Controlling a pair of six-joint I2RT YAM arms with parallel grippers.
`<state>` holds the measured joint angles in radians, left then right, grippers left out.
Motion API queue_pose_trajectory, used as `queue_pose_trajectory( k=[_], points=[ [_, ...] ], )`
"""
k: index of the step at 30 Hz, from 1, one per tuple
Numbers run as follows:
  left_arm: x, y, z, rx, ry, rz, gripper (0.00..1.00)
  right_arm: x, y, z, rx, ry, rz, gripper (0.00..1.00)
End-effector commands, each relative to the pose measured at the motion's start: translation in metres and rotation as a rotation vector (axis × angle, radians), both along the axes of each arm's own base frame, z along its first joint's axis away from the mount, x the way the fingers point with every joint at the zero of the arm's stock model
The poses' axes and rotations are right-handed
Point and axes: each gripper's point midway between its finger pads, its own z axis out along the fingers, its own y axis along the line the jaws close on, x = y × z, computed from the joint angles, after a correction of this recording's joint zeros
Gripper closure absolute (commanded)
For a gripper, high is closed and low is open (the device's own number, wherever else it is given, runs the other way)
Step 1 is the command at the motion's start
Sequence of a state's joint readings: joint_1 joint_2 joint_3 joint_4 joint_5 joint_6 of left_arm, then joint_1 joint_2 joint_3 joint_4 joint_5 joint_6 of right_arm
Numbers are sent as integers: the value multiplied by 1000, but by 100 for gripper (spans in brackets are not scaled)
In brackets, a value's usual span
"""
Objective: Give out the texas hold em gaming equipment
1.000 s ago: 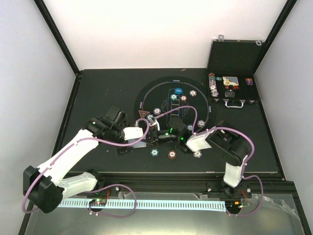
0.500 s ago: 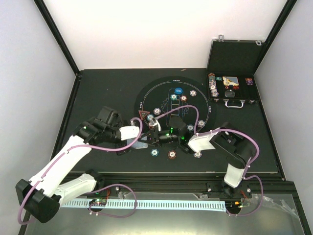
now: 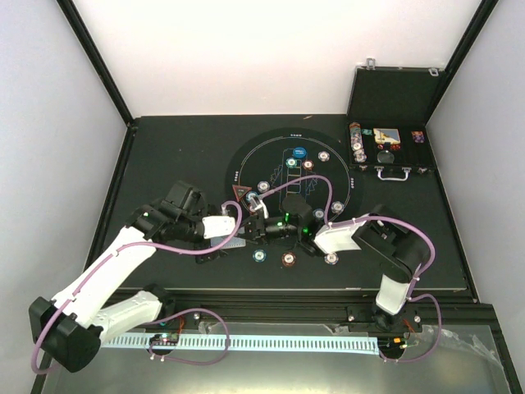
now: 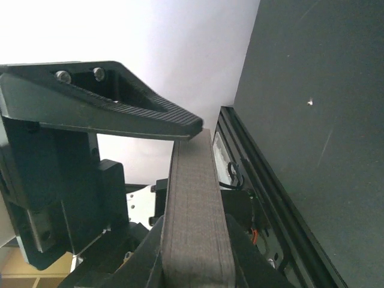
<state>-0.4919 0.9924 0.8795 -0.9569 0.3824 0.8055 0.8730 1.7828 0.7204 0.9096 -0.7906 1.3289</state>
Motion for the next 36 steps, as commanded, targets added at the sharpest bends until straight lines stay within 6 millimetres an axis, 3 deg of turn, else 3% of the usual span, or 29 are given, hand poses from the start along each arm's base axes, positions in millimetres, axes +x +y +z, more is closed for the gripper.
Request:
queue_pose_trajectory(
  k=[1,9,17,23,27,31,36],
  points=[
    [4,-5,4,-25,-32,-31,1,-6,9,29,85,-45,37,98],
    [4,-5,-1,-21,-43,-50,7,-9,14,26,88,-33,59,98],
    [5,-4,2,-12,-50,-44,21,-10,14,18,67,-24,63,97],
    [4,-5,1,-21,-44,-48,31,-9,16,23,77,-28,70,97],
    [5,-6,-3,-21,-39,-42,28,-9,17,27,87,-32,72,96],
    [8,-5,-6,-14,-49,-26,14,-10,17,31,95,-38,76,96],
    [9,-4,-7,-6,-48,-22,16,-11,16,27,87,-31,75,96]
  ],
)
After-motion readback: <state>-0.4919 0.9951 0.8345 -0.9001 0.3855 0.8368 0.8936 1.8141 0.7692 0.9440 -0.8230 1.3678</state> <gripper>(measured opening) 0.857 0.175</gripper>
